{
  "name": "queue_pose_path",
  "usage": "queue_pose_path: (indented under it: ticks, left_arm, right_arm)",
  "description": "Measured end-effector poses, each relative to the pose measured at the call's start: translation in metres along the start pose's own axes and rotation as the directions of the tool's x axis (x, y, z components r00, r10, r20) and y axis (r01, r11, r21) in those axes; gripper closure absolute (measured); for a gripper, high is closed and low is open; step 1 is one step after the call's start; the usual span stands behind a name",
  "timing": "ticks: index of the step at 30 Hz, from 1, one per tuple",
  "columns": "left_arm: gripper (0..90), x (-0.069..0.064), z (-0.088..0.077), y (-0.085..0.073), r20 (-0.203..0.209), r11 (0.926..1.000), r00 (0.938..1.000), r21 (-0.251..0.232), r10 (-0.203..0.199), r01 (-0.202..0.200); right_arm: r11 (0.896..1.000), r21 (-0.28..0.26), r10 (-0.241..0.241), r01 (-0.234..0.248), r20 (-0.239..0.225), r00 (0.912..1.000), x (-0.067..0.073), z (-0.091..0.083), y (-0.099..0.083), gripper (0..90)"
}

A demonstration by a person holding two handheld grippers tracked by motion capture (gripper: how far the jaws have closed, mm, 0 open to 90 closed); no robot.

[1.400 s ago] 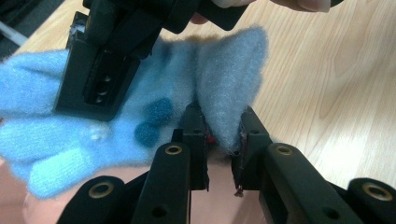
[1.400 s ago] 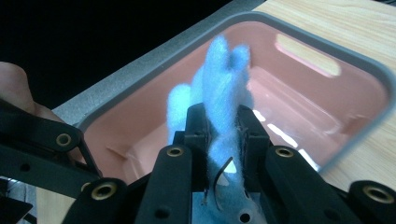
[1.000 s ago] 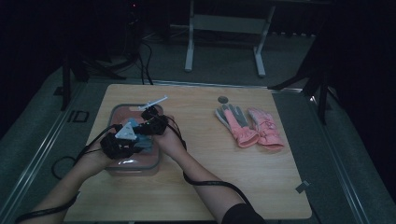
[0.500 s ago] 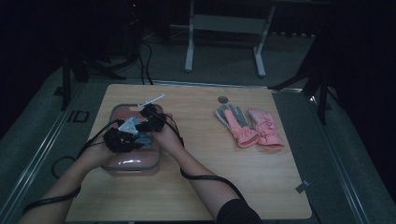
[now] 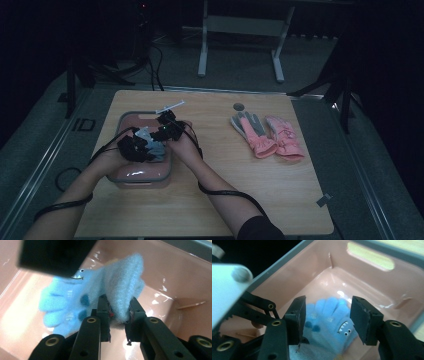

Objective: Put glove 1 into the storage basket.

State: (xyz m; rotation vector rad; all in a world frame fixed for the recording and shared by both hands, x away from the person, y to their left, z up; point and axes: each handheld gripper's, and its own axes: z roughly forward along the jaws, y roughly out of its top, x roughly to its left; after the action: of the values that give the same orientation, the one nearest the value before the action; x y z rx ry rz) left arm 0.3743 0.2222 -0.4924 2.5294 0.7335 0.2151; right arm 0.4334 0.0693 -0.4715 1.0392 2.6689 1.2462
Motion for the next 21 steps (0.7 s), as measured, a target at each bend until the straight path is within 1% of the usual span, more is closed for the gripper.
queue_pose_path:
  ticks: [1, 2, 3, 4, 5, 6, 7, 8, 10, 12, 14, 15, 16, 17, 19, 21]
  left_arm:
    - [74.5, 0.0, 0.0, 0.0, 0.004, 1.0, 1.0, 0.008, -0.004, 0.004]
    - [70.8, -0.001, 0.0, 0.0, -0.008, 0.9999, 1.0, 0.014, -0.006, 0.006]
    - [65.1, -0.001, -0.001, 0.001, -0.015, 0.9997, 0.9999, 0.021, -0.008, 0.009]
    - [57.4, -0.002, -0.002, 0.001, -0.026, 0.9997, 0.9996, 0.019, -0.015, 0.015]
    - [51.1, -0.002, -0.002, 0.001, -0.026, 0.9997, 0.9996, 0.019, -0.015, 0.015]
    - [46.9, -0.002, -0.006, -0.001, -0.025, 0.9992, 0.9989, 0.0, -0.04, 0.04]
    - [45.1, -0.003, -0.007, -0.001, -0.027, 0.9987, 0.9984, -0.004, -0.05, 0.05]
    - [41.2, -0.003, -0.009, -0.002, -0.034, 0.9977, 0.9972, -0.009, -0.067, 0.067]
    - [37.5, -0.006, -0.013, -0.005, -0.032, 0.9952, 0.9955, -0.041, -0.09, 0.088]
    - [27.5, -0.009, -0.017, -0.006, -0.017, 0.9902, 0.9927, -0.075, -0.119, 0.118]
    - [22.4, -0.011, -0.021, -0.008, -0.012, 0.9846, 0.9896, -0.103, -0.143, 0.141]
    - [17.5, -0.012, -0.022, -0.007, 0.0, 0.9814, 0.9878, -0.113, -0.156, 0.155]
    - [14.8, -0.014, -0.023, -0.007, 0.002, 0.9799, 0.9868, -0.118, -0.162, 0.161]
    - [14.6, -0.016, -0.025, -0.006, -0.004, 0.9779, 0.9863, -0.131, -0.165, 0.163]
    - [14.4, -0.019, -0.026, -0.004, 0.0, 0.9739, 0.9859, -0.156, -0.167, 0.165]
    - [10.7, -0.022, -0.028, 0.0, -0.003, 0.969, 0.985, -0.18, -0.172, 0.169]
  right_arm:
    - [1.0, -0.006, 0.0, 0.0, -0.002, 1.0, -0.001, -0.002, 0.0, 44.3]
    - [1.0, -0.01, -0.002, 0.002, -0.002, 1.0, -0.001, -0.004, 0.0, 41.8]
    - [1.0, -0.013, -0.004, 0.004, 0.002, 1.0, -0.001, -0.006, -0.001, 40.3]
    - [1.0, -0.017, -0.005, 0.005, 0.005, 1.0, -0.002, -0.008, -0.002, 39.1]
    - [1.0, -0.017, -0.005, 0.005, 0.005, 1.0, -0.002, -0.008, -0.002, 39.1]
    - [1.0, -0.023, 0.001, -0.001, 0.002, 1.0, -0.003, -0.012, -0.004, 37.2]
    - [1.0, -0.028, 0.006, -0.006, -0.003, 1.0, -0.003, -0.014, -0.005, 36.4]
    - [0.999, -0.032, 0.007, -0.007, -0.01, 0.9999, -0.004, -0.016, -0.006, 34.9]
    - [0.999, -0.044, 0.014, -0.016, -0.038, 0.9992, -0.004, -0.022, -0.009, 31.1]
    - [0.998, -0.057, -0.006, 0.003, -0.058, 0.9983, -0.003, -0.028, -0.011, 27.3]
    - [0.998, -0.069, -0.017, 0.012, -0.072, 0.9972, -0.003, -0.034, -0.013, 23.6]
    - [0.997, -0.073, -0.023, 0.017, -0.077, 0.9968, -0.003, -0.037, -0.013, 22.5]
    - [0.996, -0.083, -0.043, 0.035, -0.09, 0.995, -0.002, -0.042, -0.014, 20.2]
    - [0.995, -0.092, -0.054, 0.045, -0.095, 0.994, -0.002, -0.045, -0.015, 19.0]
    - [0.994, -0.098, -0.067, 0.057, -0.095, 0.9932, -0.002, -0.052, -0.017, 18.8]
    - [0.992, -0.111, -0.077, 0.065, -0.105, 0.9915, -0.002, -0.06, -0.019, 17.7]
